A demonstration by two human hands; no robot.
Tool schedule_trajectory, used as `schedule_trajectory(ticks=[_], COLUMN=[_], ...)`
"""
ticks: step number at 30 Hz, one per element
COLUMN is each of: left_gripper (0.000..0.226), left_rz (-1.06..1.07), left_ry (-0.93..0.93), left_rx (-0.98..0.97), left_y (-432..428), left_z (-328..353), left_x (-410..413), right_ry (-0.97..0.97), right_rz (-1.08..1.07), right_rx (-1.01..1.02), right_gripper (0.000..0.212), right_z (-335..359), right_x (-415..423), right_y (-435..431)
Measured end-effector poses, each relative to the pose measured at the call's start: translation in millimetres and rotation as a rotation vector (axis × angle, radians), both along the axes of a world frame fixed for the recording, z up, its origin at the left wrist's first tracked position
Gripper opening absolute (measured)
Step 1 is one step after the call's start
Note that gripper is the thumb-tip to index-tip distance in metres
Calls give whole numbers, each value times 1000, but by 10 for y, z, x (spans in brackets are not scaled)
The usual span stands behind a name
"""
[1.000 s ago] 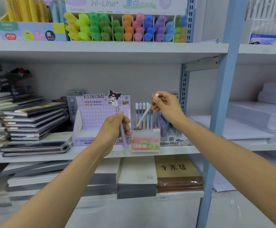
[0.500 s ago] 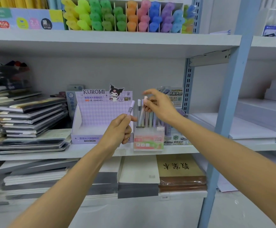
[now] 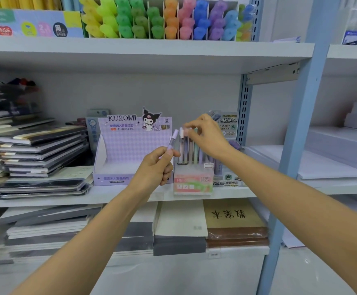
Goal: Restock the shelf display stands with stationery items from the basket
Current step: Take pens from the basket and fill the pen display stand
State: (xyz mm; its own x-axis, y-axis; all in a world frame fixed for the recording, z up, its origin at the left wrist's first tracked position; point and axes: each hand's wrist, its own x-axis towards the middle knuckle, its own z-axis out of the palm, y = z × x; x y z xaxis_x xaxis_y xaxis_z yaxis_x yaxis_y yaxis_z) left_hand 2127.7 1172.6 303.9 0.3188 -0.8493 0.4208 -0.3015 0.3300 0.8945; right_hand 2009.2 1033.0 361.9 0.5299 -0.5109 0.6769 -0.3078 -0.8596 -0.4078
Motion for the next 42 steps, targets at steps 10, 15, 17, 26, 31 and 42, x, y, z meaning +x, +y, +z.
schedule_trajectory(ticks=[10,15,17,26,31,42], left_gripper=[35,31,29,56,60,64], left_rz=[-16,87,263,338,351,370], left_ry=[-1,-143,-348,-936,-992,-1011], left_rx=[-19,-60,-93,-29,-29,-61], left_y=[96,137,138,185,174,128], left_z=[137,194,156,-255,-305,-384], left_x=[-164,-291,-284,-280,-251,-218], right_ry=[-316,-307,-396,-444,-270,-108], right_rz=[547,553,505,205,184,119], right_rx=[496,430,409,253,221,79], right_gripper=[24,13,13,17,14,16], right_z=[-14,101,156,14,-102,32], right_x=[-234,-332,-387,-451,-318,-138], right_y=[430,495,467,168,102,60])
